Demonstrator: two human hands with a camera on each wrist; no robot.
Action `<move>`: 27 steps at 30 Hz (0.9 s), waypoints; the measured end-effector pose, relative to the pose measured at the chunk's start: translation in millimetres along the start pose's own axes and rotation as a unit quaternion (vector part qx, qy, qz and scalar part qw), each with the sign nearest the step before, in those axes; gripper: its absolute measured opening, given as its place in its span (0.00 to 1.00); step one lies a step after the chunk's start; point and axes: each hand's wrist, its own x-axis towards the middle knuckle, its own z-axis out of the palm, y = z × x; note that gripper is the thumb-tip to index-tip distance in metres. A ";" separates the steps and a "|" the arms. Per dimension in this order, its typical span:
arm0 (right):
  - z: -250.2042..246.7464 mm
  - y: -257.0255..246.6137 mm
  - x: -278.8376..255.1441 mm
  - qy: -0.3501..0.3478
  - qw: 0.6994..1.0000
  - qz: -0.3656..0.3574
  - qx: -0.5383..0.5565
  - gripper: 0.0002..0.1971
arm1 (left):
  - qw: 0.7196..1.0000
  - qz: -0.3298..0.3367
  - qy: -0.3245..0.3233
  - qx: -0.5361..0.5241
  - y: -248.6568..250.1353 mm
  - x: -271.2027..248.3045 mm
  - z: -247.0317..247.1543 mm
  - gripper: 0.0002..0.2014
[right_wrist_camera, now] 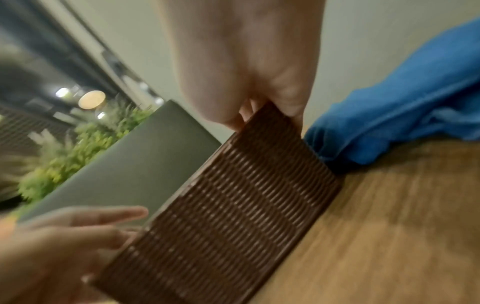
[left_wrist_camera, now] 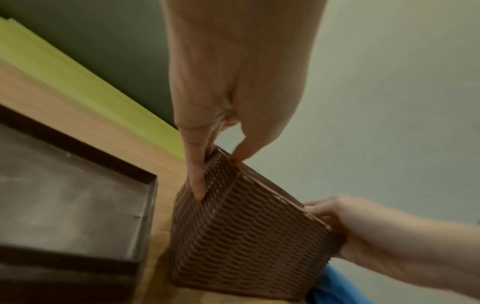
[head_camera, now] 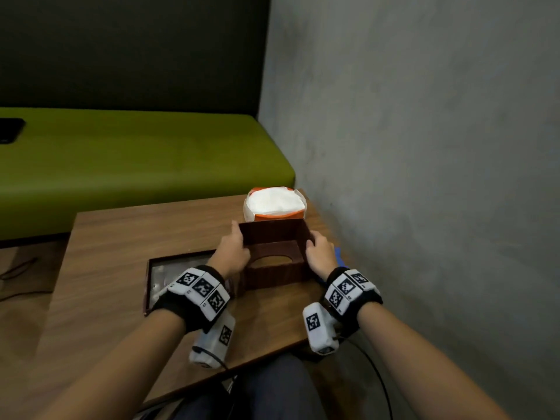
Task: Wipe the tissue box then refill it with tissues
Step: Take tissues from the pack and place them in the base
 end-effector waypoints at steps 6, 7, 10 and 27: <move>18.9 2.8 -13.0 -0.045 0.997 -0.062 0.014 0.19 | 0.996 -0.004 0.039 0.081 -15.8 -15.8 -12.0 0.24; 19.5 1.8 -15.1 -0.048 0.997 -0.067 0.008 0.19 | 0.995 -0.014 0.031 0.091 -14.6 -18.4 -12.0 0.25; 2.6 -5.3 -8.2 -0.067 0.994 -0.077 -0.039 0.17 | 0.990 -0.034 0.005 0.137 -3.1 -19.8 -23.3 0.20; 12.3 -38.6 153.6 -0.011 0.986 -0.036 -0.163 0.12 | 0.951 0.063 -0.051 0.298 33.4 132.1 -37.2 0.42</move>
